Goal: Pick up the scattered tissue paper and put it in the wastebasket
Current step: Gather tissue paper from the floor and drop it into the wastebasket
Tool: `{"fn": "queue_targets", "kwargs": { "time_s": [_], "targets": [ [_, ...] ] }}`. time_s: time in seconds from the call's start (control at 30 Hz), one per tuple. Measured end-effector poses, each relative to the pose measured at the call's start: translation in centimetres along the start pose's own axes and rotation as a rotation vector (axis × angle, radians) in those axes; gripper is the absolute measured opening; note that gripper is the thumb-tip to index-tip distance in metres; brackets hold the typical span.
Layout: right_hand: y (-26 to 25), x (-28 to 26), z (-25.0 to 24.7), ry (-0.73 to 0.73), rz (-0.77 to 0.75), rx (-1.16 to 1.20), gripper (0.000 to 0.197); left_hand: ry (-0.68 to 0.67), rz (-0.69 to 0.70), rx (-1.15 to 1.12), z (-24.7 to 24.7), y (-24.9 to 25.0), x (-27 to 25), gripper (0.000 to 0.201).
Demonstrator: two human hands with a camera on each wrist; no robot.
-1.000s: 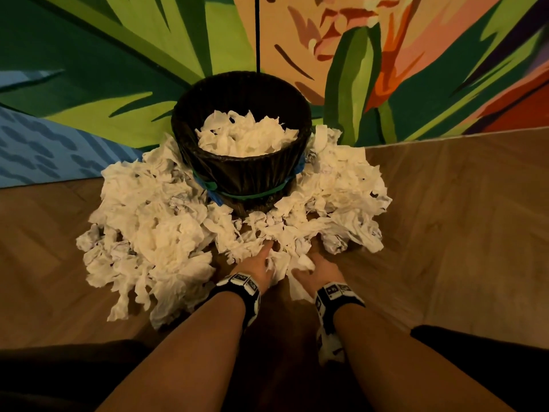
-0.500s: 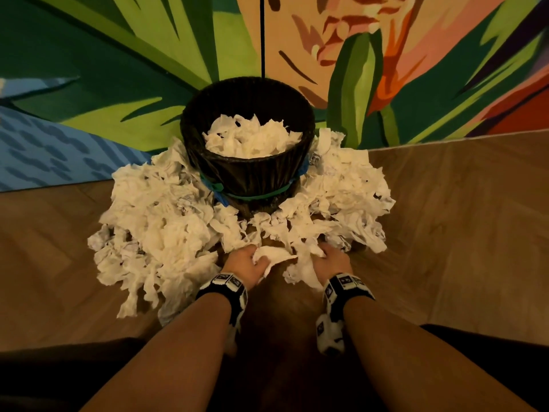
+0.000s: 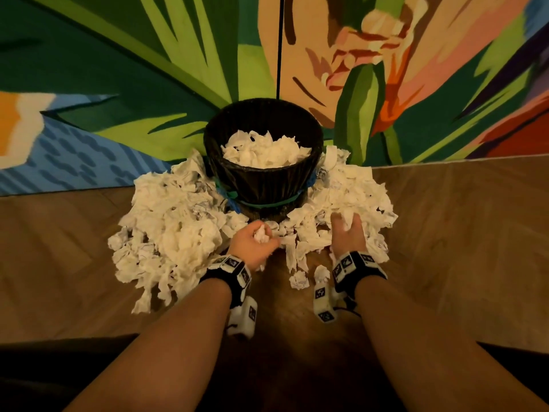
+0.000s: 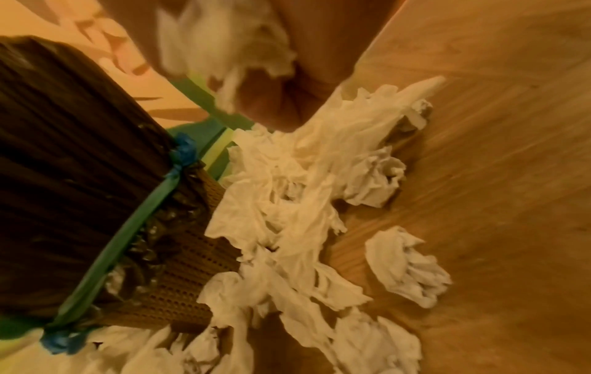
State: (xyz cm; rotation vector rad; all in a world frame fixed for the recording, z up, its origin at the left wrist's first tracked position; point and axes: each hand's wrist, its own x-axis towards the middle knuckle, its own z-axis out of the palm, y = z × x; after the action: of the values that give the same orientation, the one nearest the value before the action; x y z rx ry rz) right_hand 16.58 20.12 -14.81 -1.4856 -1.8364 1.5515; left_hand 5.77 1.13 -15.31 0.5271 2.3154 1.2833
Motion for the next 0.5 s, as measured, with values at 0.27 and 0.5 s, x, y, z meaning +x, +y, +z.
{"fn": "queue_targets", "kwargs": {
  "time_s": [0.27, 0.5],
  "targets": [
    [-7.2, 0.3, 0.3, 0.025, -0.22, 0.186, 0.039, -0.026, 0.269, -0.182, -2.4, 8.4, 1.3, 0.013],
    [-14.6, 0.7, 0.4, 0.037, -0.507, 0.467, 0.037, 0.249, 0.43, -0.225, -5.6, 14.4, 4.9, 0.016]
  ]
}}
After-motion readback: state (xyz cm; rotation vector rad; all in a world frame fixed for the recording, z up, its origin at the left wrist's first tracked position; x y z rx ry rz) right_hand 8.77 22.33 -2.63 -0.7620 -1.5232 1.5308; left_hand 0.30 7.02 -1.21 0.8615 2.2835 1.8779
